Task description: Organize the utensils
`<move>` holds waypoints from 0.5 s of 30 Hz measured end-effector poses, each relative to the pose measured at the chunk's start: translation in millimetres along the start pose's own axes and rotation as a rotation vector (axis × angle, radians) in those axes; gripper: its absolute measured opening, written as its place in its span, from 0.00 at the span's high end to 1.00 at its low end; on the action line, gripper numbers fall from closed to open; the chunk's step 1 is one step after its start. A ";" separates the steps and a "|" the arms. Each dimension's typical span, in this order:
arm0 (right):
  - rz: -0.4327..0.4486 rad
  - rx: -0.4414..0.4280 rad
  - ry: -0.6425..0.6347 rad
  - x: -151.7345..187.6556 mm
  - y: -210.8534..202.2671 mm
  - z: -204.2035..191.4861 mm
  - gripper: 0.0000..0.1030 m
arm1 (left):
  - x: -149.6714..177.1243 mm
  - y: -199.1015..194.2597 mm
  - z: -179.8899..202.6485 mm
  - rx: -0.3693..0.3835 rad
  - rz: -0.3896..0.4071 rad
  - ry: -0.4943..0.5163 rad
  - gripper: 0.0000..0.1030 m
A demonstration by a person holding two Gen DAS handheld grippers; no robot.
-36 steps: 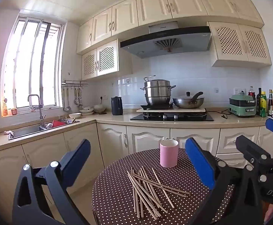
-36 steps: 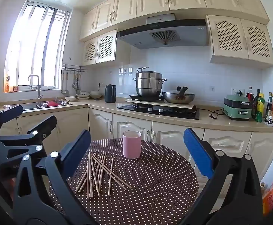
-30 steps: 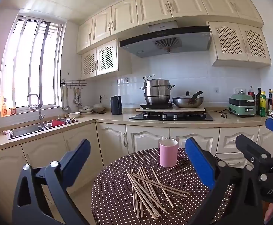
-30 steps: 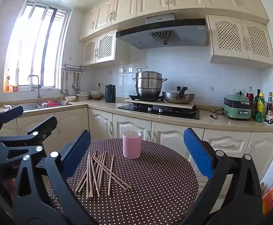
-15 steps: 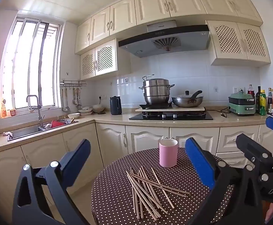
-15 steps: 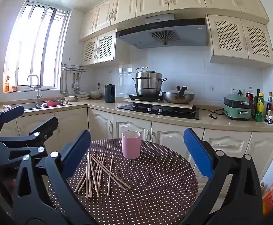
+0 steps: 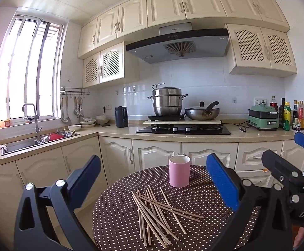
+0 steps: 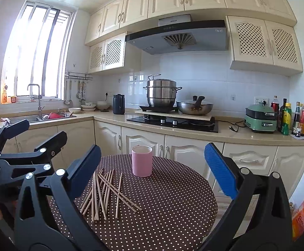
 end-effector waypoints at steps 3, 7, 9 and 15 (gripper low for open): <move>0.000 0.011 0.000 -0.7 0.2 2.7 0.06 | 3.2 4.0 4.8 0.015 -0.001 -0.001 0.04; -0.002 0.023 0.001 0.1 2.2 7.3 0.06 | 6.9 8.7 10.0 0.020 -0.002 0.006 0.04; -0.006 0.027 0.004 1.3 4.1 9.1 0.06 | 8.1 10.1 11.9 0.021 -0.002 0.007 0.04; -0.016 0.033 0.010 6.1 8.4 11.4 0.06 | 8.6 14.1 14.3 0.023 -0.004 0.015 0.04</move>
Point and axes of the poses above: each gripper's, at about its wrist camera, not at the fingertips, and y roughly the way its jaws point, z to its right, x to its underside, the point moved 9 cm from there along y, roughly the way its jaws point, and after that the axes turned 4 degrees about z, right-handed, at the moved point
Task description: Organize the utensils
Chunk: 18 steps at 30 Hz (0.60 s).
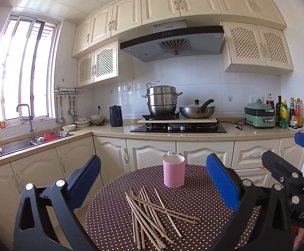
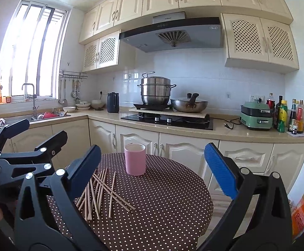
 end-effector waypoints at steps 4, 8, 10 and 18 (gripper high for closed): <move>-0.007 0.002 0.005 3.3 4.3 2.0 0.06 | 0.9 3.5 0.2 -0.001 -0.002 0.005 0.04; -0.014 0.002 0.005 6.0 8.6 1.8 0.06 | 2.7 8.2 -0.7 0.001 -0.009 0.001 0.04; -0.017 -0.001 0.007 6.4 10.7 2.0 0.06 | 4.0 10.6 -1.1 0.001 -0.014 0.002 0.04; -0.032 -0.008 0.012 10.1 22.5 0.3 0.06 | 8.0 23.3 -4.1 -0.002 -0.036 0.001 0.04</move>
Point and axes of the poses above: each gripper's, at about its wrist camera, not at the fingertips, and y roughly the way its jaws point, z to its right, x to its underside, the point moved 9 cm from there along y, roughly the way its jaws point, and after that the axes turned 4 degrees about z, right-handed, at the moved point
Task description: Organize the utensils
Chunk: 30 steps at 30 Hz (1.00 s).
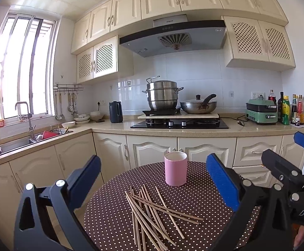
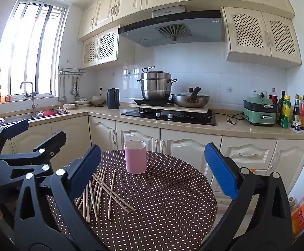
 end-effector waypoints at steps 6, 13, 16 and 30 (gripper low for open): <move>-0.023 -0.008 0.007 5.8 14.5 -1.3 0.06 | 6.7 13.8 -3.1 -0.011 -0.025 0.000 0.04; -0.047 -0.011 0.013 10.6 32.9 -0.2 0.06 | 12.6 31.5 -10.8 -0.024 -0.049 -0.004 0.04; -0.062 -0.022 0.013 14.0 42.6 -0.6 0.06 | 15.3 39.4 -13.5 -0.028 -0.062 -0.005 0.04; -0.210 -0.054 0.024 49.0 105.6 -0.5 0.06 | 71.7 105.3 -26.6 0.017 -0.297 -0.002 0.04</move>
Point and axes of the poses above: each gripper's, at about its wrist camera, not at the fingertips, and y roughly the way its jaws point, z to its right, x to its underside, the point moved 9 cm from there along y, roughly the way its jaws point, and after that the axes turned 4 degrees about z, right-handed, at the moved point
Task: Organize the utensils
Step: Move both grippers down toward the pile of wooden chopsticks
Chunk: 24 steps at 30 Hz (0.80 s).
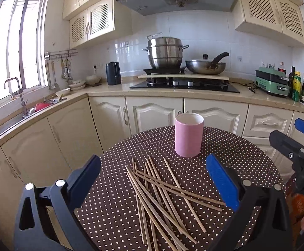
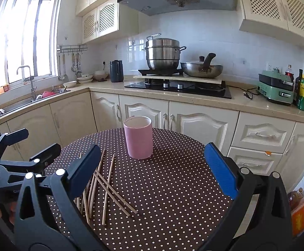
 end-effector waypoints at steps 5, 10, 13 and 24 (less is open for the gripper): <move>-0.067 -0.006 -0.018 10.3 23.7 1.9 0.06 | 23.0 33.4 -13.1 0.018 -0.131 -0.015 0.04; -0.161 -0.030 -0.018 26.6 49.3 2.4 0.06 | 45.4 55.9 -30.4 -0.016 -0.242 -0.030 0.04; -0.221 -0.058 -0.042 38.7 65.6 -1.5 0.06 | 58.8 64.3 -38.4 -0.014 -0.297 -0.045 0.04; -0.335 -0.175 -0.187 75.2 106.8 -46.4 0.06 | 109.1 103.0 -50.9 0.005 -0.454 -0.091 0.28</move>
Point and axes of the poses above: each gripper's, at about its wrist camera, not at the fingertips, and y roughly the way its jaws point, z to its right, x to its underside, the point moved 9 cm from there along y, roughly the way its jaws point, and after that the axes turned 4 degrees about z, right-handed, at the moved point
